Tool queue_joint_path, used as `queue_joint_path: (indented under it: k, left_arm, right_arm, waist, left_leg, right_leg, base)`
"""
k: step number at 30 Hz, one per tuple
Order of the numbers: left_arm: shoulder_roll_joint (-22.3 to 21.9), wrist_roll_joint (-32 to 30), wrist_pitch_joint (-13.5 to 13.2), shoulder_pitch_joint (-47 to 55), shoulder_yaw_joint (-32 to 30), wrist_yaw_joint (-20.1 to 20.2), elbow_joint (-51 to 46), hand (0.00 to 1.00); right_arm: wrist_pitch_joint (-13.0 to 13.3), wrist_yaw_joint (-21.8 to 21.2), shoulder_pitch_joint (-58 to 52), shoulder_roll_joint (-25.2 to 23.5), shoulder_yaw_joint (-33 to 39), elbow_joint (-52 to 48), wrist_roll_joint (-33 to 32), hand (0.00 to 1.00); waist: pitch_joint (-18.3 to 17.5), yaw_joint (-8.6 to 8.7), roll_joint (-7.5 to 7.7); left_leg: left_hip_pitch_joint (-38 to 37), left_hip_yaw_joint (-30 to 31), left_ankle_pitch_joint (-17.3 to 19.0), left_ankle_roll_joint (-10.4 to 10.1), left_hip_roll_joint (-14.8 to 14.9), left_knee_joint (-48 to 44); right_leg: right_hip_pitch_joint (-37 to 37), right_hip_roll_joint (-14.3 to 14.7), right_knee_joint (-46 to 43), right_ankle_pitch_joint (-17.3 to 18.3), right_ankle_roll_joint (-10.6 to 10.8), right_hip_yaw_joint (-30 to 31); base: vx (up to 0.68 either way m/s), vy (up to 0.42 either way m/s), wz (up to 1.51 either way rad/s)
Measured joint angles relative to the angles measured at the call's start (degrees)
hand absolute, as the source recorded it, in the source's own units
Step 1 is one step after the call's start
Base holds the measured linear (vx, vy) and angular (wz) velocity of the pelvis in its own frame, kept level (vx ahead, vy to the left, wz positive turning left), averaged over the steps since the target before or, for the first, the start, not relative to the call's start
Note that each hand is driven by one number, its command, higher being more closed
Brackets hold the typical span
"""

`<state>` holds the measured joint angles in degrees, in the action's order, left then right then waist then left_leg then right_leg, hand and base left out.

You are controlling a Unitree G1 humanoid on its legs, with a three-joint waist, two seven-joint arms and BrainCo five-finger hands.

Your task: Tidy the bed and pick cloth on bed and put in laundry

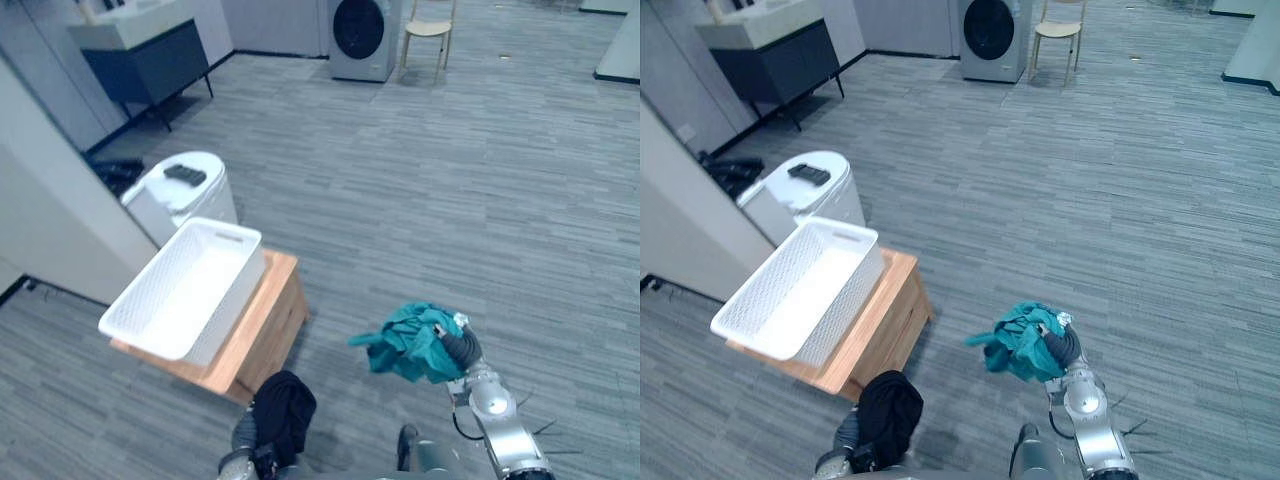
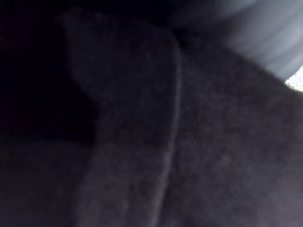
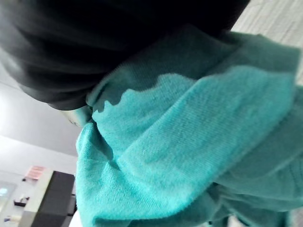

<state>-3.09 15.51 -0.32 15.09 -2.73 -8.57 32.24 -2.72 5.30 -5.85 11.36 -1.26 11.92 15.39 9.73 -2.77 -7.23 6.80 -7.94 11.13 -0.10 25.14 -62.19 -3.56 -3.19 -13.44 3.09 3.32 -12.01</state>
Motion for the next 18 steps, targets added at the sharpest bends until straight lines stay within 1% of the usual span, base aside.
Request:
queue_joint_path:
  k: [1,2,3,4,5,6,7,8,9,10,11,12,13,14,15,16,17,18]
  left_arm:
    - [0.08,0.38,-0.24,0.24,-0.23,-0.18,-2.19,1.00]
    - [0.04,0.91,-0.73,0.39,-0.24,-0.11,-4.17,1.00]
    - [-0.03,1.37,-1.18,0.33,-0.21,0.11,-6.03,1.00]
    - [-0.05,1.73,-1.42,0.15,-0.21,0.53,-7.50,1.00]
    - [-0.09,1.77,-1.58,-0.14,-0.12,0.96,-8.35,1.00]
    - [-0.26,1.77,-1.59,-0.49,0.09,0.99,-8.70,1.00]
    - [-0.26,1.77,-1.59,-0.57,0.28,1.00,-8.73,1.00]
    - [-0.18,1.77,-1.56,-0.47,0.36,1.03,-8.80,1.00]
    - [0.20,1.78,-1.53,-0.50,0.33,1.02,-8.72,1.00]
    - [0.71,1.79,-1.45,-0.91,0.37,1.03,-8.15,1.00]
    - [0.77,1.81,-1.28,-0.73,0.56,1.04,-7.93,1.00]
    - [1.89,1.83,-1.13,-0.40,1.08,0.96,-7.88,1.00]
    - [2.60,1.79,-1.10,-0.37,1.48,0.91,-7.82,1.00]
    - [3.40,1.69,-1.08,-0.35,2.69,0.83,-7.65,1.00]
    - [4.59,1.66,-1.09,-0.75,2.93,0.79,-7.36,1.00]
    - [4.86,1.54,-1.12,-1.48,2.93,0.80,-7.36,1.00]
    - [5.35,1.05,-1.36,-2.24,3.12,0.91,-7.09,1.00]
    - [5.71,0.77,-1.54,-3.05,3.32,1.00,-6.49,1.00]
  right_arm:
    - [0.12,-0.01,0.45,0.01,-0.45,-0.18,0.00,1.00]
    - [0.18,-0.18,1.08,0.28,-0.57,-0.65,0.01,1.00]
    - [0.25,-0.25,1.88,0.52,-0.48,-1.25,0.11,1.00]
    - [0.33,-0.24,2.75,0.83,-0.40,-1.61,0.55,1.00]
    - [0.59,-0.18,3.45,1.29,-0.31,-1.63,1.02,1.00]
    - [1.11,-0.03,3.71,1.96,-0.21,-1.82,1.43,1.00]
    - [1.25,-0.03,3.71,2.32,-0.12,-2.56,1.75,1.00]
    - [1.43,0.12,3.59,2.46,0.19,-4.41,2.20,1.00]
    - [1.97,0.69,3.64,2.41,0.30,-5.36,2.29,1.00]
    - [2.40,1.08,3.75,1.87,0.25,-5.92,2.73,1.00]
    - [2.55,0.96,4.14,1.59,0.23,-6.73,3.36,1.00]
    - [3.14,0.99,5.16,0.96,0.22,-7.71,3.94,1.00]
    - [3.33,0.97,5.59,0.54,0.26,-8.17,4.14,1.00]
    - [3.82,0.95,5.58,-0.16,0.04,-9.28,4.49,1.00]
    - [4.39,0.84,5.36,-0.30,-0.60,-10.46,4.46,1.00]
    - [4.64,0.81,5.28,-0.26,-0.58,-11.12,4.44,1.00]
    - [4.97,0.82,5.25,-0.03,-0.24,-13.18,4.32,1.00]
    - [5.12,0.82,5.13,0.15,0.01,-14.64,4.32,1.00]
  waist:
    - [0.15,-0.08,0.94]
    - [0.20,-0.31,1.58]
    - [0.20,-0.84,1.68]
    - [0.27,-1.15,1.82]
    - [0.28,-1.06,2.02]
    - [0.04,-1.03,2.37]
    - [-0.04,-0.92,2.38]
    - [-0.25,-0.74,2.44]
    - [-0.83,0.20,3.15]
    - [-0.89,0.79,5.61]
    - [-1.06,0.62,6.49]
    - [-1.05,1.01,7.33]
    - [-1.01,1.61,7.36]
    - [-0.94,2.24,7.23]
    - [-0.84,2.59,7.05]
    - [-0.91,2.88,6.83]
    - [-0.79,3.66,6.45]
    - [-0.85,3.92,6.58]
  left_leg:
    - [1.86,-4.81,1.52,-0.34,-1.12,1.08]
    - [3.76,-9.62,2.71,-0.72,-2.50,4.63]
    - [5.40,-13.84,3.69,-1.35,-3.63,9.79]
    - [6.27,-19.36,3.88,-1.48,-4.40,15.45]
    - [6.37,-26.96,3.68,-1.67,-5.39,21.88]
    - [5.12,-37.48,2.44,0.64,-6.72,28.39]
    - [4.10,-43.12,0.66,3.49,-7.76,31.69]
    - [2.43,-48.16,-0.08,9.28,-10.34,36.24]
    - [0.98,-47.67,1.99,12.27,-13.27,40.29]
    - [0.52,-43.84,1.67,11.39,-16.83,43.62]
    - [-0.69,-40.70,0.63,11.38,-19.90,47.44]
    - [-2.05,-35.81,-0.44,11.72,-22.57,49.81]
    - [-2.56,-33.64,-0.53,11.70,-23.05,49.89]
    - [-3.84,-29.28,-0.69,11.66,-24.00,49.99]
    - [-5.74,-23.61,-0.85,11.41,-24.68,50.15]
    - [-5.82,-21.18,-0.95,11.26,-24.68,50.18]
    - [-5.72,-15.74,-1.47,10.49,-24.74,50.16]
    - [-5.58,-12.72,-2.03,9.96,-25.24,50.46]
  right_leg:
    - [3.00,-0.27,2.58,-0.04,-1.10,-0.72]
    - [5.14,-0.39,4.75,0.21,-1.55,-1.68]
    - [6.73,-0.32,6.24,0.50,-1.82,-2.76]
    - [8.20,-0.14,7.62,0.38,-1.56,-4.73]
    - [10.27,-0.06,9.20,0.42,-1.39,-7.78]
    - [12.58,0.05,10.58,1.11,-0.38,-12.22]
    - [13.87,0.31,10.61,2.09,0.62,-14.51]
    - [15.20,0.36,8.31,5.40,1.71,-17.86]
    - [15.52,-0.92,3.76,8.58,2.72,-20.98]
    - [14.33,-4.36,-4.42,11.00,3.86,-23.95]
    - [10.76,-8.67,-17.55,10.76,3.71,-25.10]
    - [4.43,-13.13,-33.83,10.36,2.75,-21.19]
    - [2.71,-13.86,-37.02,11.24,2.68,-18.88]
    - [1.44,-13.87,-37.87,13.22,1.67,-16.31]
    - [0.81,-11.06,-31.80,15.41,0.16,-10.52]
    - [0.18,-9.08,-28.33,15.95,-0.16,-6.94]
    - [-1.12,-4.91,-21.01,16.49,0.13,2.82]
    - [-1.38,-3.14,-16.18,16.27,0.97,8.85]
  base:
    - [0.38,-0.242,0.21]
    - [0.44,-0.254,0.27]
    - [0.43,-0.185,0.28]
    - [0.55,-0.175,0.49]
    - [0.57,-0.136,0.83]
    - [0.47,-0.096,1.00]
    - [0.47,-0.061,1.16]
    - [0.36,-0.007,1.39]
    - [0.43,0.014,1.85]
    - [0.40,0.043,1.98]
    - [0.46,0.052,2.16]
    - [0.39,0.035,1.80]
    - [0.44,-0.022,2.09]
    - [0.48,-0.108,2.30]
    - [0.49,-0.144,2.30]
    - [0.41,-0.211,2.42]
    - [0.34,-0.254,2.05]
    - [0.35,-0.297,2.43]
